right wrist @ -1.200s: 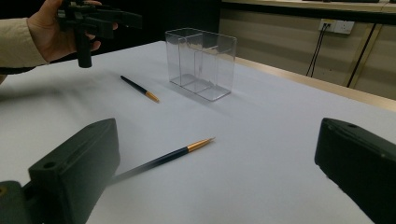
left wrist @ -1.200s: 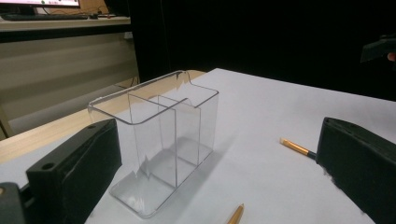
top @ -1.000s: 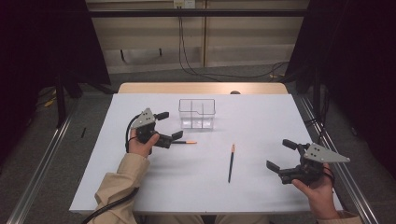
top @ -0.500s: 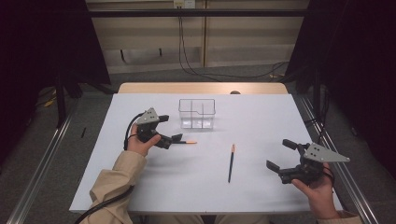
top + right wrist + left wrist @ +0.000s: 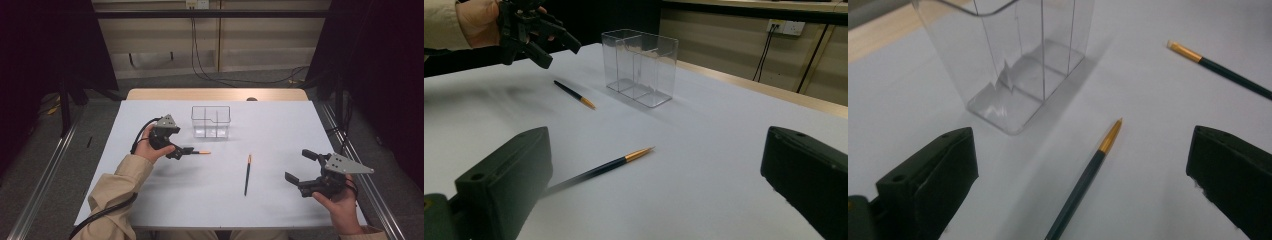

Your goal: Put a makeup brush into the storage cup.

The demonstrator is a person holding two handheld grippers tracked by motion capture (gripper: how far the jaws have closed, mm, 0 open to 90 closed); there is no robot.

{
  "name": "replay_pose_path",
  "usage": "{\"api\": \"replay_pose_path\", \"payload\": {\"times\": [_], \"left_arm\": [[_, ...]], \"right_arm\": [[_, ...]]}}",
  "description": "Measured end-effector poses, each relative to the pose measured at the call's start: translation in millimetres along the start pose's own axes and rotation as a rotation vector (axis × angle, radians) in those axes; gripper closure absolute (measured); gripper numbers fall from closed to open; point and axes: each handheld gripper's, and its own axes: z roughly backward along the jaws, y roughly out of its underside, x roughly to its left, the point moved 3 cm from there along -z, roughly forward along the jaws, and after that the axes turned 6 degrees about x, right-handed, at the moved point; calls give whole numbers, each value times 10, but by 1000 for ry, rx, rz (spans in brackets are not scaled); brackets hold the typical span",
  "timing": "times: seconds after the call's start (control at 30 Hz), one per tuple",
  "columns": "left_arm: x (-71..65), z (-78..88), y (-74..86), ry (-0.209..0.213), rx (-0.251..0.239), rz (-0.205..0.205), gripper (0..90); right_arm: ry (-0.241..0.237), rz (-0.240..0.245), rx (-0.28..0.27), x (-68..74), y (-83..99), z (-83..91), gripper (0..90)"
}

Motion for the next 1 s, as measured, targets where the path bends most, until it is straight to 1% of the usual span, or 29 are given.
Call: {"api": "replay_pose_path", "payload": {"times": [0.1,0.13,0.17,0.2,0.23,0.27,0.3,0.33,0.37,0.4,0.43,0.47,0.5,0.53,0.6,0.63,0.67,0.7,0.73,0.77,0.8,0.83,0.87,0.9,1.0], "left_arm": [[12,-15,1,7,51,8,0],[4,-36,0,0,91,0,0],[3,-38,-1,-1,109,-6,0],[3,-38,-1,-1,109,-6,0],[-2,-58,-6,11,139,6,0],[11,-64,-8,10,169,0,0],[11,-78,-9,3,189,9,0],[12,-85,-9,6,201,8,0],[12,-85,-9,6,201,8,0],[21,-91,-8,5,224,-10,0],[15,-112,-10,9,237,5,0],[15,-112,-10,9,237,5,0],[20,-121,-9,9,262,-3,0],[31,-125,-8,1,286,-20,0],[41,-142,-10,-2,309,-14,0],[47,-155,-8,-5,334,-2,0],[51,-157,-10,-1,341,-11,0],[45,-167,-11,-3,341,3,0],[45,-167,-11,-3,341,3,0],[56,-170,-18,-3,372,-29,0],[56,-170,-18,-3,372,-29,0],[42,-179,-23,4,389,-36,2],[42,-179,-23,4,389,-36,14],[18,-187,-34,10,394,-53,40],[18,-193,-42,20,412,-66,104]], "right_arm": [[-1,1,-1,1,-1,1,0],[-2,0,-1,0,-1,1,0],[-1,-1,-1,-1,-1,1,0],[-1,-1,-1,-1,-1,1,0],[-1,-1,0,-1,1,0,0],[-1,-1,1,-1,1,-1,0],[-1,-1,1,1,1,-1,0],[-3,0,1,2,0,-2,0],[-4,1,0,3,-1,-3,0],[-4,0,0,4,-1,-2,0],[-4,0,-1,4,-1,-1,0],[-4,0,-1,4,-1,-1,0],[-3,1,-1,3,-1,-1,0],[-3,-1,-2,-1,0,1,0],[-2,-2,-1,-2,1,2,0],[-1,-2,-2,-2,1,1,0],[-2,-1,-1,-2,1,2,0],[-3,-2,-1,-1,0,2,0],[-3,-1,-3,-1,0,2,0],[-2,-2,-2,-1,0,2,0],[-2,-2,-2,-1,0,2,0],[-1,-3,-3,-1,0,2,0],[-2,-3,-5,-3,1,0,0],[-3,-3,-5,-4,1,0,0],[-2,-2,-6,-6,1,1,0]]}}
